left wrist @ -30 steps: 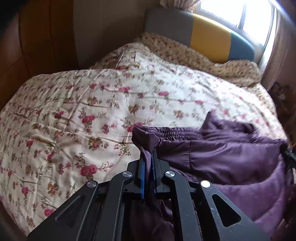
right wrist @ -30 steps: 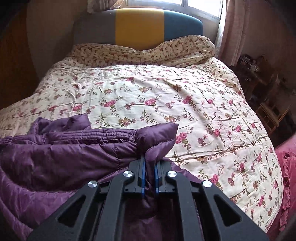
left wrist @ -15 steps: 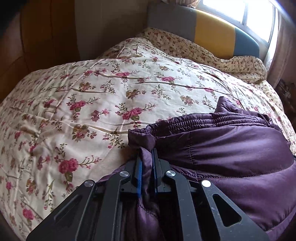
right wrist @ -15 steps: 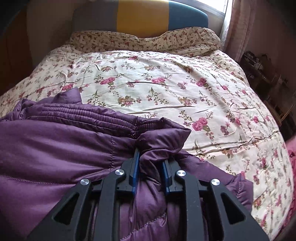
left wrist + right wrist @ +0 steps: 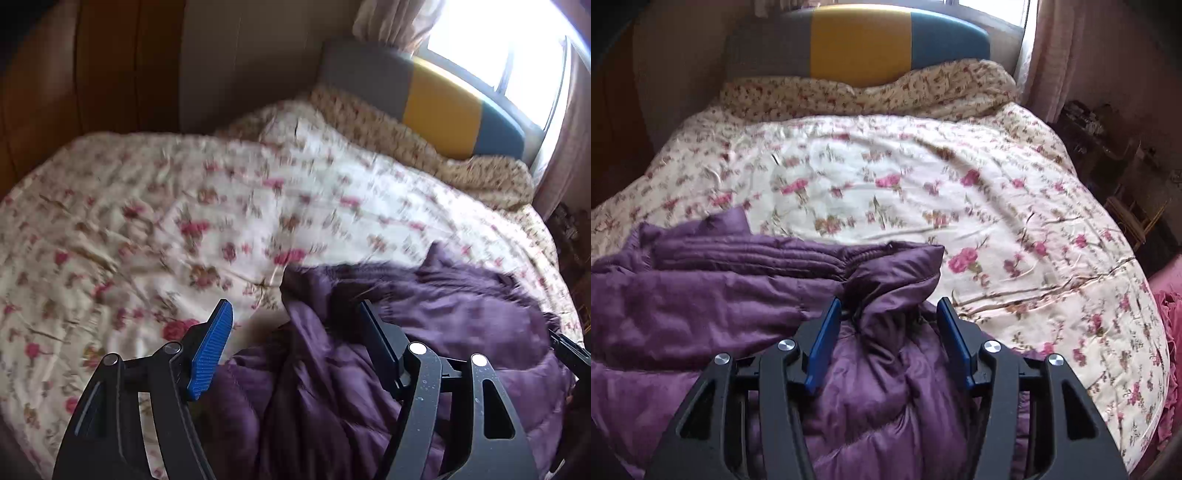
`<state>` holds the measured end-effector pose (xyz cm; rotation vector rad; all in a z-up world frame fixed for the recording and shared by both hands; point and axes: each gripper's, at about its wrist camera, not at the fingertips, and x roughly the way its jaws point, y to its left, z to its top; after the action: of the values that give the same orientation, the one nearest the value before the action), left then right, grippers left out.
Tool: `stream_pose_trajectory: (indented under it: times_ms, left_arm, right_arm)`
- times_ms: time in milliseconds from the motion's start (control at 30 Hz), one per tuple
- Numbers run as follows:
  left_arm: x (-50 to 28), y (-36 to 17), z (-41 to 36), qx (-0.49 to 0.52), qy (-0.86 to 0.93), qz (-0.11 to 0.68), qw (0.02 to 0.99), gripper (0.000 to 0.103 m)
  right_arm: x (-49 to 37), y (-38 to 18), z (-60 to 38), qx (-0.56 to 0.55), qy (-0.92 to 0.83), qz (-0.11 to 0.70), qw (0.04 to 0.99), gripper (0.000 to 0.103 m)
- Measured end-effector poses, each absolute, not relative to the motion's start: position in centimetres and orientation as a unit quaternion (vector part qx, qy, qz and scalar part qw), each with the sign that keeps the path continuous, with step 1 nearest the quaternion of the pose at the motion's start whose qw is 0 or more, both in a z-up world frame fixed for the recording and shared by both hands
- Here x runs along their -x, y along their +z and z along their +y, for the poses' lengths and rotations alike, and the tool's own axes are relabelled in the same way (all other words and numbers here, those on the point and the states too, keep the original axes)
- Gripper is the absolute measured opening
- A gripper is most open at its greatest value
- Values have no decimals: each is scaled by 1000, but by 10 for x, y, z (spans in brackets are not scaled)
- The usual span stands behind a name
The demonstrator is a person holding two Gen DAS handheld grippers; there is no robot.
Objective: Fold large clothes
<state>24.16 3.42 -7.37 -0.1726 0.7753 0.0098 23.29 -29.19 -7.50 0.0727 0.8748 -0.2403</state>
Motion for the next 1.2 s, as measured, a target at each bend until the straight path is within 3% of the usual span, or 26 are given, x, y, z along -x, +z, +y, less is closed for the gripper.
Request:
stream_pose_trajectory:
  times_ms: [200,367,767,1100,1200]
  left_arm:
    - [-215,-50,-4,78,-39,342,936,69]
    - [-213,-70,-40,41,-58,355,932,69]
    - [-228,-118,-37,59,-58,383,920,70]
    - [-230,-118,-36,59,-56,388,918,71]
    - [-227,-111,-34,59,-59,392,916,77]
  right_arm:
    - [-210,-40,-226,-41,-39,384,922,53]
    - [-209,-57,-173,-20,-11,391,920,54]
    - [-219,-115,-168,-13,-30,407,913,54]
    - [-216,-110,-171,-18,-29,409,912,55]
    - [-215,-107,-173,-23,-25,412,911,60]
